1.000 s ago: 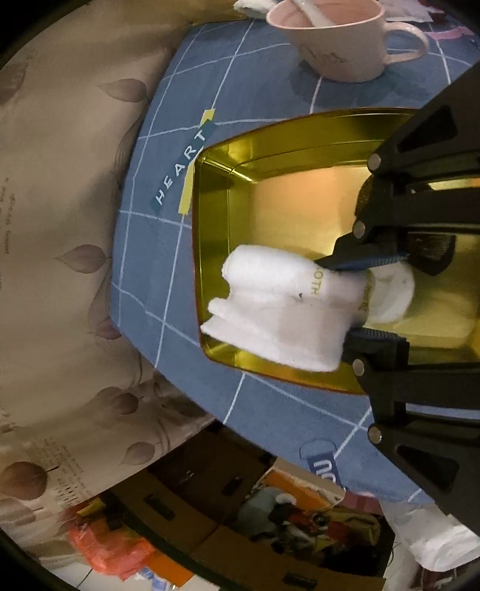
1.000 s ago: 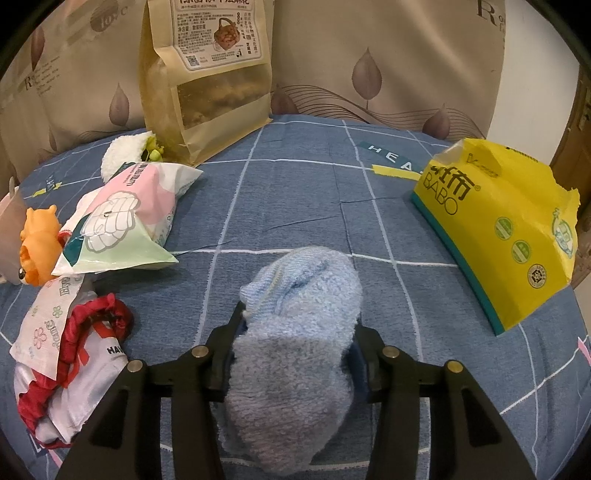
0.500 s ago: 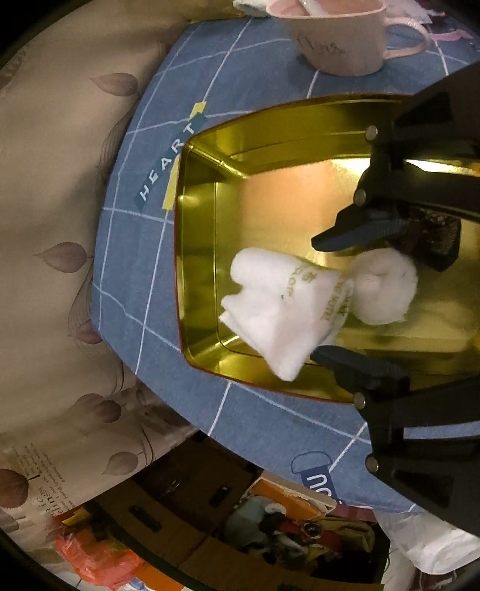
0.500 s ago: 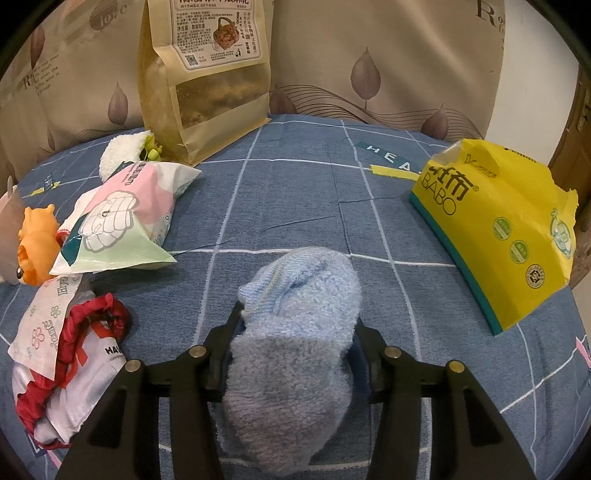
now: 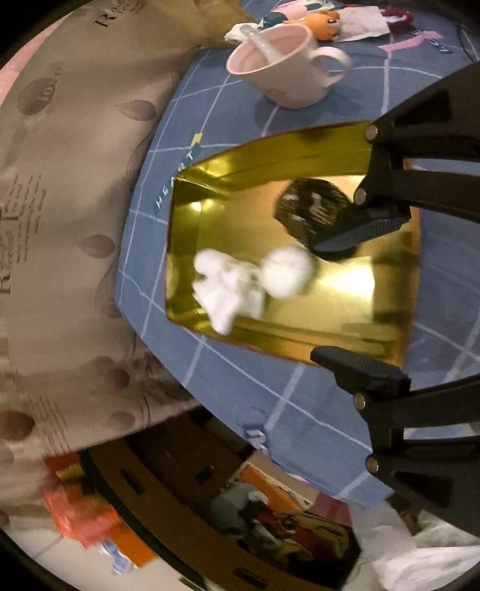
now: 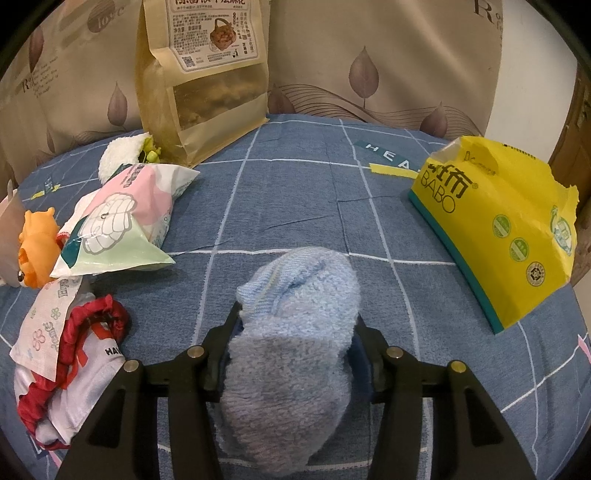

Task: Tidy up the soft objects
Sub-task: 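Carry the white socks into the gold tin tray and release with left tool, then carry the blue towel into the gold tin tray and release with right tool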

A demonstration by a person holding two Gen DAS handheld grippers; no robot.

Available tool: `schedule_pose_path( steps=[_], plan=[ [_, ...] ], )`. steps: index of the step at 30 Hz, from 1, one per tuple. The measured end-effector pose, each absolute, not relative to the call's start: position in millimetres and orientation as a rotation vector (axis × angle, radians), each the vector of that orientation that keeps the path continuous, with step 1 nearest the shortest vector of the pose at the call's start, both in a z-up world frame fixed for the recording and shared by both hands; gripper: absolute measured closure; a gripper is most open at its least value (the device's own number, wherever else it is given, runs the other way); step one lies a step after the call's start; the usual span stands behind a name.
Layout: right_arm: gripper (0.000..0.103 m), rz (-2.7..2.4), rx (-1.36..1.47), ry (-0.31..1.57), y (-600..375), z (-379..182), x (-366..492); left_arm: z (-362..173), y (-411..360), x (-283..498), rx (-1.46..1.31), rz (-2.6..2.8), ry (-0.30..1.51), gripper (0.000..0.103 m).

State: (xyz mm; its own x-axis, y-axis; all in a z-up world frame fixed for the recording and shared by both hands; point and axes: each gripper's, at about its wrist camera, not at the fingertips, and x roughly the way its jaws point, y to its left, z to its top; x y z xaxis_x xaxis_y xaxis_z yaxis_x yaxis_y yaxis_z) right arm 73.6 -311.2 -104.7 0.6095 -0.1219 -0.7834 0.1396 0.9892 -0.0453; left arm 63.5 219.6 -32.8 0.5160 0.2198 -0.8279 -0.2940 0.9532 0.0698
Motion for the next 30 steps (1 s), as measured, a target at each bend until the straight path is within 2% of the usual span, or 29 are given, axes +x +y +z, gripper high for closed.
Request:
schedule_pose_path(
  steps=[10,21,30],
  plan=[
    [0.067,-0.142,-0.012,0.889,-302.0,-99.2,71.3,-15.6,229.4,22.7,-0.124,0.384,0.895,0.048],
    [0.067,-0.086,-0.021,0.797,-264.7,-33.2,69.7,-17.2,244.5,18.2,-0.163,0.447,0.893,0.048],
    [0.067,0.179,-0.102,0.717,-148.8,24.8,77.0,-9.6,263.4,9.3,-0.238,0.498,0.871,0.048]
  ],
)
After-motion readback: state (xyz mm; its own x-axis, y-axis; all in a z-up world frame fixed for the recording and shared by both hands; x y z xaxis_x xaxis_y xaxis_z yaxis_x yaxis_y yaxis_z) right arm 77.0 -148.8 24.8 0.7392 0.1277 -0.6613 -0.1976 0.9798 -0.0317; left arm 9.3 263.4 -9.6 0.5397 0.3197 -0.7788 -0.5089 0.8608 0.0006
